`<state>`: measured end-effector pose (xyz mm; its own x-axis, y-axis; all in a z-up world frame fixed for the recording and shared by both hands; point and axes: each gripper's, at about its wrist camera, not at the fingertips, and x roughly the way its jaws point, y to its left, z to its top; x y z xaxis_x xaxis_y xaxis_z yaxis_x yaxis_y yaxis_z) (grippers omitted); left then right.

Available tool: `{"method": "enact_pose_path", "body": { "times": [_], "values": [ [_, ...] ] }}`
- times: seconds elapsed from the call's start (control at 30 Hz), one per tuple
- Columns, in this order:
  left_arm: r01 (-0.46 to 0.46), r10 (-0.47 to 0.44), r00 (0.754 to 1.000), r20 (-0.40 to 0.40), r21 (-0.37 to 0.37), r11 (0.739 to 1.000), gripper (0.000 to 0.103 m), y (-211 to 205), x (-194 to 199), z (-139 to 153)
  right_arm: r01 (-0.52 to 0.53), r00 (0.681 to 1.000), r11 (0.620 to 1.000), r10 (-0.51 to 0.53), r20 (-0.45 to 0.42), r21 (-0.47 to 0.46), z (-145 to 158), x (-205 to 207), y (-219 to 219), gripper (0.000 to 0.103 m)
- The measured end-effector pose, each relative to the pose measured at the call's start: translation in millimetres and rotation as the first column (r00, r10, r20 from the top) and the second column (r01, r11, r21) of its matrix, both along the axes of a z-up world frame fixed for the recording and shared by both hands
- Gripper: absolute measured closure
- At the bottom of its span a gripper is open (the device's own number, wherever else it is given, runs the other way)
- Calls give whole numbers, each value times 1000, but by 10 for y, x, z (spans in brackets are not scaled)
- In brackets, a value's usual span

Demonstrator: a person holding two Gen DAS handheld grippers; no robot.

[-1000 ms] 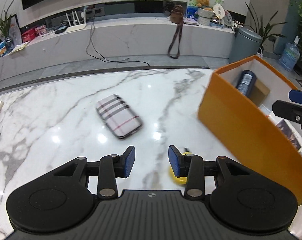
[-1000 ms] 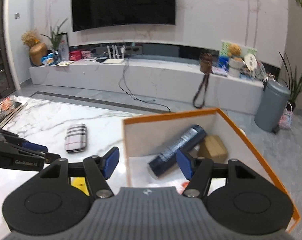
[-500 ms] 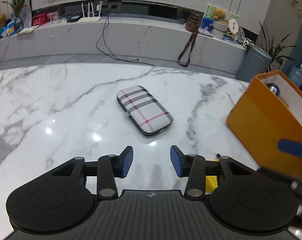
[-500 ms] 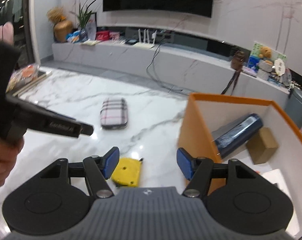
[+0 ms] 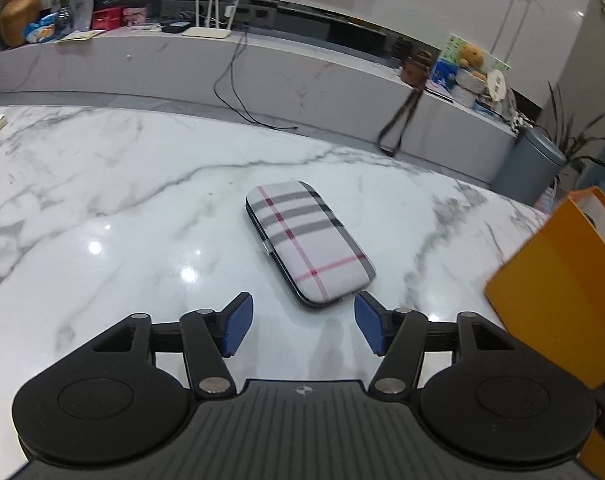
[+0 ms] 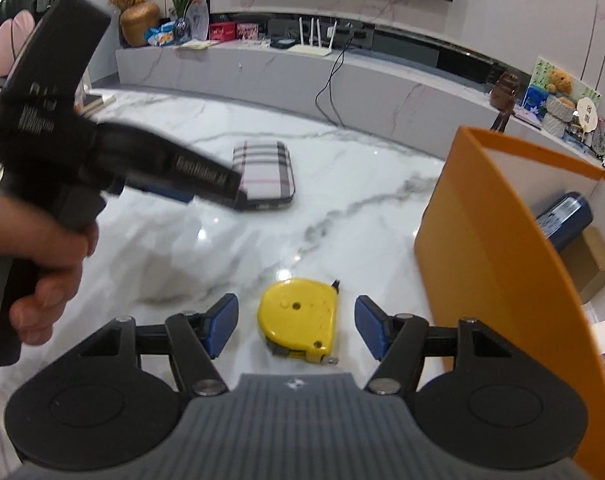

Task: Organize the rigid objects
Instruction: 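Grasp plaid glasses case with left tool while right tool grasps yellow tape measure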

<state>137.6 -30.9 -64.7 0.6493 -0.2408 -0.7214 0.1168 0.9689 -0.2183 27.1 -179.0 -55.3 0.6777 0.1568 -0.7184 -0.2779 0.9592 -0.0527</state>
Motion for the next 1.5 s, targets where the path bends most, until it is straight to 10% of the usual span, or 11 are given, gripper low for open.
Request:
{"method": "enact_pose_path", "body": {
  "times": [0.67,1.5],
  "values": [
    [-40,40,999,15,-13,999,14,-254,279,-99,7,999,1000,-7,-41,2,-196,157,49,35],
    [126,-126,992,8,50,991,30,-52,171,-81,-34,998,999,34,-57,1,-230,192,-6,50]
  ]
}}
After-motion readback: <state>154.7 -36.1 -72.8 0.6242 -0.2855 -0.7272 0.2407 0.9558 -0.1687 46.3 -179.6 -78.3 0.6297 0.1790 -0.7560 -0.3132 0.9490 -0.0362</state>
